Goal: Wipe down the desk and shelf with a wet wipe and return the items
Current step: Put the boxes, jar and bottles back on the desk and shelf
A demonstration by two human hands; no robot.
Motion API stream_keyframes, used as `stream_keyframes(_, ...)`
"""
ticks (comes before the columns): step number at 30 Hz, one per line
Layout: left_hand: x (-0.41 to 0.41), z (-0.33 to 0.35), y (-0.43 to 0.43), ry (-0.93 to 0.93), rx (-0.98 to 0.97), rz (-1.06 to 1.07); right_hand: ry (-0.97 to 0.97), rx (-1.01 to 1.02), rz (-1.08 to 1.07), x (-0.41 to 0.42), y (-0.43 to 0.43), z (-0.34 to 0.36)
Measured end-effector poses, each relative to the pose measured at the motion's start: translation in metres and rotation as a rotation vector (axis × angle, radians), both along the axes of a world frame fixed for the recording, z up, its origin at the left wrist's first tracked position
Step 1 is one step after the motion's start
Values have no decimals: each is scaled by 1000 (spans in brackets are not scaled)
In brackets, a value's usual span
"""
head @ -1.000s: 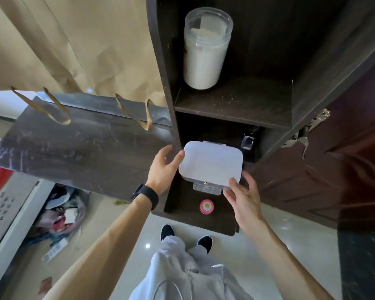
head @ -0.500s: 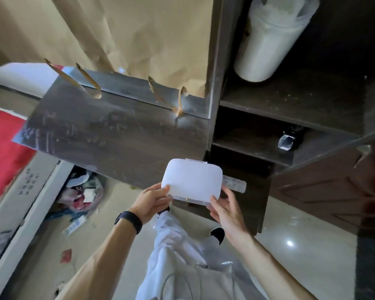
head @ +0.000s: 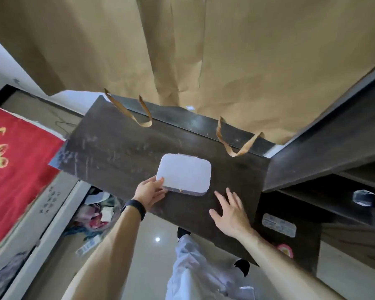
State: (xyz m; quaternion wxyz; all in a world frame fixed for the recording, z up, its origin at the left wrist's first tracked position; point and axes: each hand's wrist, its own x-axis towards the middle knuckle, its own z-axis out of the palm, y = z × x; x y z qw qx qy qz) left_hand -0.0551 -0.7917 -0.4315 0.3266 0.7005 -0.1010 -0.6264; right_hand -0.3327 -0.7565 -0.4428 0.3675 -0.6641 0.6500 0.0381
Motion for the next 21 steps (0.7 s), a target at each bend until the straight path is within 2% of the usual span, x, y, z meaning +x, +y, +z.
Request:
stream_keyframes(4, 13, 2, -46, -83, -45, 33, 150, -12, 30, 35, -25, -5)
stream_keyframes(9, 15, 2, -75, -185, -42, 71, 280, 68, 79, 54, -36, -17)
stream_keyframes(13, 20, -4, -81, -396, -74, -58, 310, 34, 85, 52, -25, -28)
stream_keyframes(14, 19, -8, -80, -493, -89, -143, 320, 30, 93, 49, -23, -30)
stream_keyframes(16, 15, -12, -71, -807, -156, -410, 329, 15, 101, 46, -20, -33)
stream_keyframes(18, 9, -16, -60, -1158, -413, -688, 337, 1, 101, 45, -19, -35)
stream_keyframes(19, 5, -20, -55, -1267, -541, -848, 335, -1, 99, 46, -19, -36)
stream_keyframes(21, 1, -34, -48, -1320, -637, -1116, 328, -7, 88, 46, -19, -36)
